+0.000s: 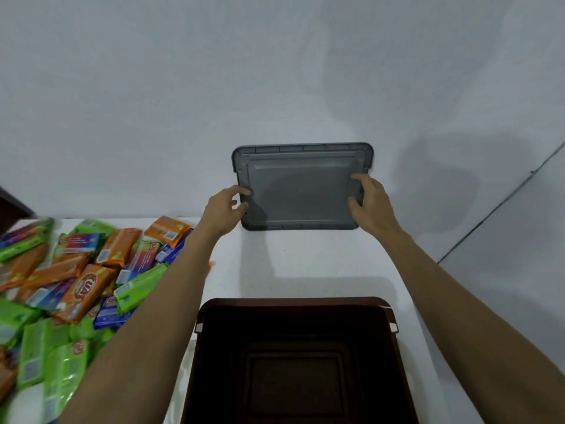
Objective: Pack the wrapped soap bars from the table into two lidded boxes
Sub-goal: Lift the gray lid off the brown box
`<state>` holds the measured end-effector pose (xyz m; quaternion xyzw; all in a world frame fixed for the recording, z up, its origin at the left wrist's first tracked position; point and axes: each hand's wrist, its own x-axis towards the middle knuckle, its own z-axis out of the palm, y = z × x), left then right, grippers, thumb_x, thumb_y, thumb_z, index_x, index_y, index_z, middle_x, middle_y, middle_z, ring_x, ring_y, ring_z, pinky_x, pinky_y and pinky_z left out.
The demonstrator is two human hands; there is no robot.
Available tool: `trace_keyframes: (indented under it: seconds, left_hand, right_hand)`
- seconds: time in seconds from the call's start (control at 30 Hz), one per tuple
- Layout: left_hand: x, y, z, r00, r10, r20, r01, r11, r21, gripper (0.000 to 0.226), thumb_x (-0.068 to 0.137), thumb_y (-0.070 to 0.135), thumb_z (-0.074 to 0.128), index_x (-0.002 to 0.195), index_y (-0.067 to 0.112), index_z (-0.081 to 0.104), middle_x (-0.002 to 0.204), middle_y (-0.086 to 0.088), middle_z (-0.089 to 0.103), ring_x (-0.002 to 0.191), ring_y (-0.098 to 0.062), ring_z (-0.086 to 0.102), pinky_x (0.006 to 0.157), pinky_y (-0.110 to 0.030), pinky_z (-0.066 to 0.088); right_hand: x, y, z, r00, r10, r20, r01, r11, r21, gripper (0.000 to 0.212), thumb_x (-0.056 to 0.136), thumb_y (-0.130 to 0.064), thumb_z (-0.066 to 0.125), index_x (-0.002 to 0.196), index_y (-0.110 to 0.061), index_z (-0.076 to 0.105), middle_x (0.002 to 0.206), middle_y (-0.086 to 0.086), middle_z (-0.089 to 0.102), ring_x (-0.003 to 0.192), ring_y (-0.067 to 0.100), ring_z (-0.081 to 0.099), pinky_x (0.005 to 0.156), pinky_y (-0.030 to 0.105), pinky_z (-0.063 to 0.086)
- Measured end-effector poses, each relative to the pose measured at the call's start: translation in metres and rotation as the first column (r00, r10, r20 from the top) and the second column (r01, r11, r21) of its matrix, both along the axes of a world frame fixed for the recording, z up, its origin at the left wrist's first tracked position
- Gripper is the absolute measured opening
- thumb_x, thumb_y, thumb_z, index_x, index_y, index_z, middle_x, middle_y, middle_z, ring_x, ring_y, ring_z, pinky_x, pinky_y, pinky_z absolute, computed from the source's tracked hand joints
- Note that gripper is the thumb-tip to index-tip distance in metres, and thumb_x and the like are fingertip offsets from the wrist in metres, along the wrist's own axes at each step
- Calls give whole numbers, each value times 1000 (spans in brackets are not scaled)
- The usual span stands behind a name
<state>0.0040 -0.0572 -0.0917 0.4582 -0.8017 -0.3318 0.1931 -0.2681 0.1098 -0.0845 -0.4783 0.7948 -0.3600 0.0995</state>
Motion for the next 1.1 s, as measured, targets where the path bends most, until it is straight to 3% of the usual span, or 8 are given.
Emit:
trace_keyframes:
  seconds: [0.17,0.33,0.43,0.73,0.83,0.93,1.03,1.1]
  left_hand:
    - [45,43,-4,999,-33,16,32,998,56,25,97,27,57,120,23,62,130,0,60,109,-18,63,86,-27,46]
    - [106,116,-9,997,-18,-69,27,992,125,28,94,48,55,118,35,63,119,12,66,105,-9,64,91,-34,52]
    - [131,165,-7,993,25,-115,-14,995,99,27,92,49,55,117,39,61,116,24,62,102,10,59,84,-17,47]
    - [182,216,-13,980,110,-163,-94,990,103,38,98,23,53,135,27,51,114,17,61,97,26,51,76,-1,42]
    - [201,212,-14,980,113,-165,-100,991,88,38,97,28,53,135,29,50,119,7,63,102,20,53,82,-14,47]
    - [221,202,-17,978,115,-175,-93,987,128,37,97,36,53,133,37,50,122,10,63,111,2,58,92,-34,51]
    - [229,195,-17,979,99,-180,-75,988,135,35,97,39,52,132,37,50,119,11,64,107,-1,62,89,-37,54]
    - [229,192,-16,979,81,-189,-58,990,128,34,99,35,51,133,35,50,117,13,64,104,5,61,87,-32,54]
  right_hand:
    - [27,54,1,983,-32,179,19,997,71,36,98,-28,52,134,-23,49,135,4,52,118,18,52,95,27,40]
    - [70,139,-1,921,0,389,-24,998,57,28,97,-40,52,124,-37,54,122,-8,61,110,10,59,85,25,45]
    - [97,181,-3,893,0,450,-9,1000,16,28,96,-38,54,124,-39,55,117,-20,61,110,-1,57,90,23,46]
    - [153,204,-10,939,23,342,-27,1000,7,32,95,-29,57,127,-32,55,121,-19,59,114,3,54,88,12,38]
    - [171,196,-9,949,5,317,-19,999,41,33,96,-30,57,128,-31,54,120,-19,57,106,4,55,81,4,36]
    - [190,189,-7,958,-14,285,-5,998,64,35,96,-32,56,131,-32,51,119,-19,56,78,0,55,70,1,39]
    - [202,186,-6,965,-18,263,0,998,69,36,96,-32,57,131,-32,51,119,-17,57,91,-10,55,78,6,38]
    - [204,184,-5,977,-30,213,7,994,108,39,94,-35,58,132,-29,50,120,-12,60,100,0,57,84,15,43]
